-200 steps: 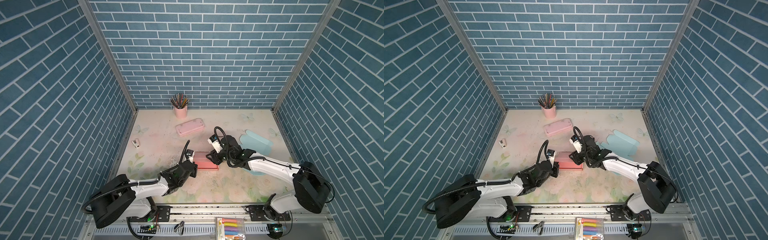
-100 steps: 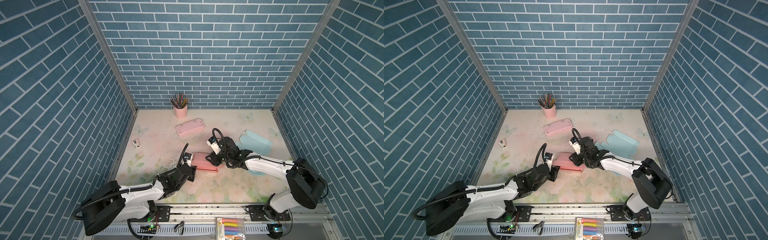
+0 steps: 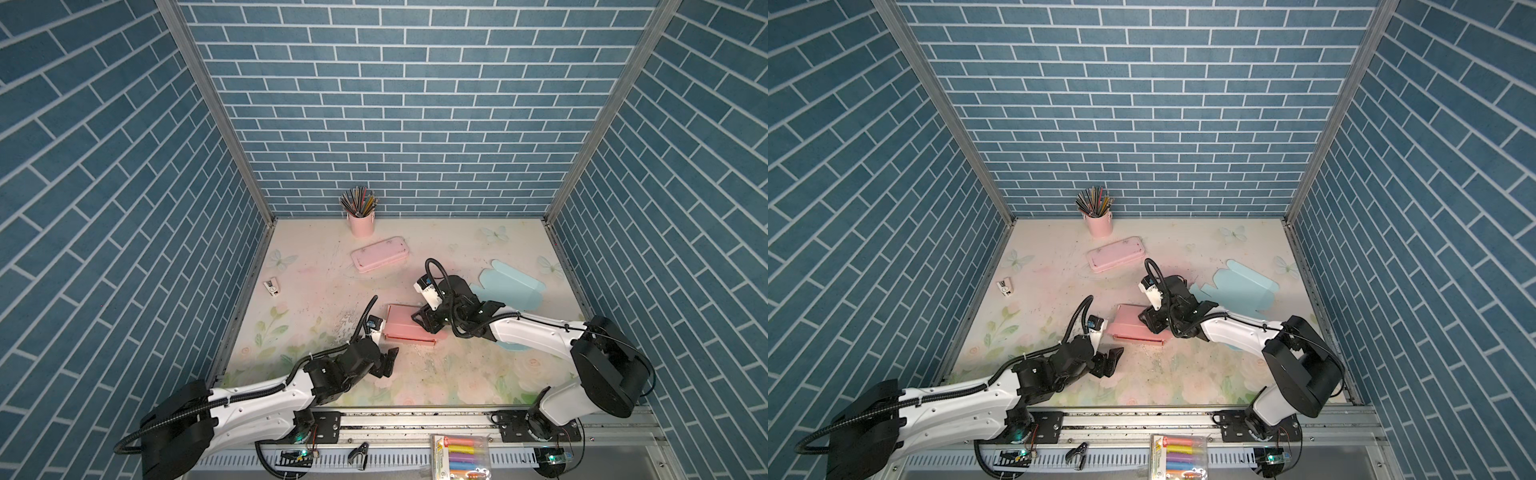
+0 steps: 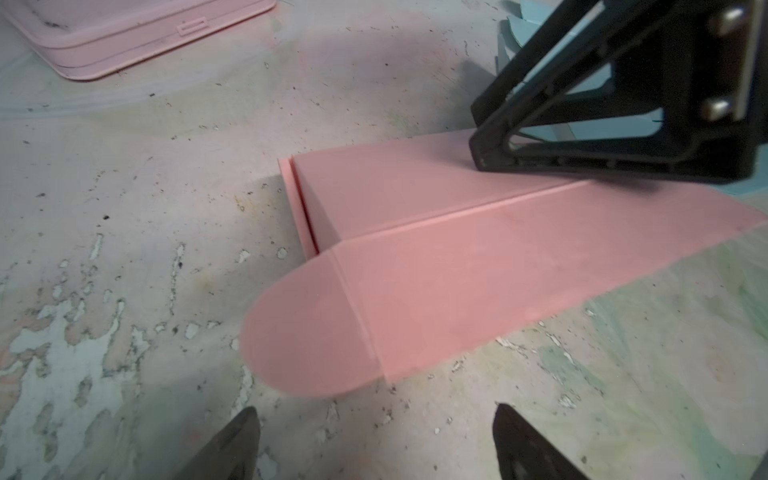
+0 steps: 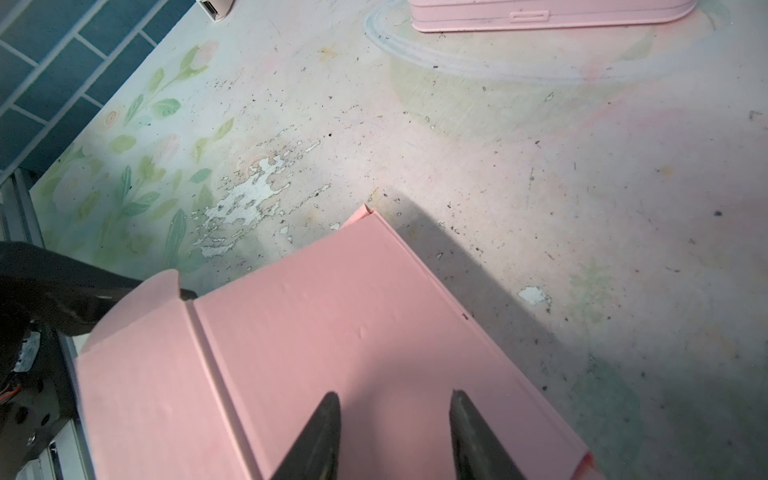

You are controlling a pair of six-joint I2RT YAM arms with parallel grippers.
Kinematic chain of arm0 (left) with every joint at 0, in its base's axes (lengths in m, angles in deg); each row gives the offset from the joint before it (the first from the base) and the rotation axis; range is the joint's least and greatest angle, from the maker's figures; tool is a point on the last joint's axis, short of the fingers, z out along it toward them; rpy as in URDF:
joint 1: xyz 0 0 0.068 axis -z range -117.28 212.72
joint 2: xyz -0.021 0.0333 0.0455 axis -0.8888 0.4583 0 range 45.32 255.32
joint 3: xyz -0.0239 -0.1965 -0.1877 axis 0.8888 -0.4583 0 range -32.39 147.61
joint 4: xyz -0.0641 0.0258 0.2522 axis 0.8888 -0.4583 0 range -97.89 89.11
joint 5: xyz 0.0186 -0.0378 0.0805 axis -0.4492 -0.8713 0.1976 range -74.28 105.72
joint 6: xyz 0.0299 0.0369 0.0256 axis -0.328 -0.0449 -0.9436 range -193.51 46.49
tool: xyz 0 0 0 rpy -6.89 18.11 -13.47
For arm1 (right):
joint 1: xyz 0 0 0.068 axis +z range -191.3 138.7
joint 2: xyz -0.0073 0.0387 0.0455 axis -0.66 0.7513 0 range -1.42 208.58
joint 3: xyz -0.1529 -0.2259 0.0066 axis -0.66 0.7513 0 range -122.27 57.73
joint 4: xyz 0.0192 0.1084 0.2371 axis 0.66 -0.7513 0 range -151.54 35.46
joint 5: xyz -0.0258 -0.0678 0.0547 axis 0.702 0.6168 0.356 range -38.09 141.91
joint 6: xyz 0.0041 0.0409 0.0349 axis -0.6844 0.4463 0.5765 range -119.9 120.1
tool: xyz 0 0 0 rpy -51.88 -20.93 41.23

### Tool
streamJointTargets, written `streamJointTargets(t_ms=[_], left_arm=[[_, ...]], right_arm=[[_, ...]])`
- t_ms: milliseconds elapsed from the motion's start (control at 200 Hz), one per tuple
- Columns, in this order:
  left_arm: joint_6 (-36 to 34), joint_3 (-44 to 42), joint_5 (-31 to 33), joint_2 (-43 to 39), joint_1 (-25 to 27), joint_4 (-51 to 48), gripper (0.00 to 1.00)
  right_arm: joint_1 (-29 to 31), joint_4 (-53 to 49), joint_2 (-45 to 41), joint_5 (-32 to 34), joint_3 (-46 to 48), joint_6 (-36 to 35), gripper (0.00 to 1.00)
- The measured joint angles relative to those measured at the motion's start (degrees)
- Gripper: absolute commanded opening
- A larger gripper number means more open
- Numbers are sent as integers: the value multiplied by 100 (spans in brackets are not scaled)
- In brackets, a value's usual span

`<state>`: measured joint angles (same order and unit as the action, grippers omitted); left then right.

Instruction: Fold the paper box

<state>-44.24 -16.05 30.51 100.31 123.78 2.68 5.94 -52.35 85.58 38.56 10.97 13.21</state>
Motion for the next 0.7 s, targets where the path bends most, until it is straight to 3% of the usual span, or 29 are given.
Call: streamJointTargets(t_ms=[355, 700], left_arm=[[-197, 811, -785, -479, 203, -905, 88], [-428, 979, -702, -1537, 33, -1036, 88]], right_arm=[[0, 79, 48, -39, 61, 0, 44], [0, 146, 59, -96, 140, 0, 44]])
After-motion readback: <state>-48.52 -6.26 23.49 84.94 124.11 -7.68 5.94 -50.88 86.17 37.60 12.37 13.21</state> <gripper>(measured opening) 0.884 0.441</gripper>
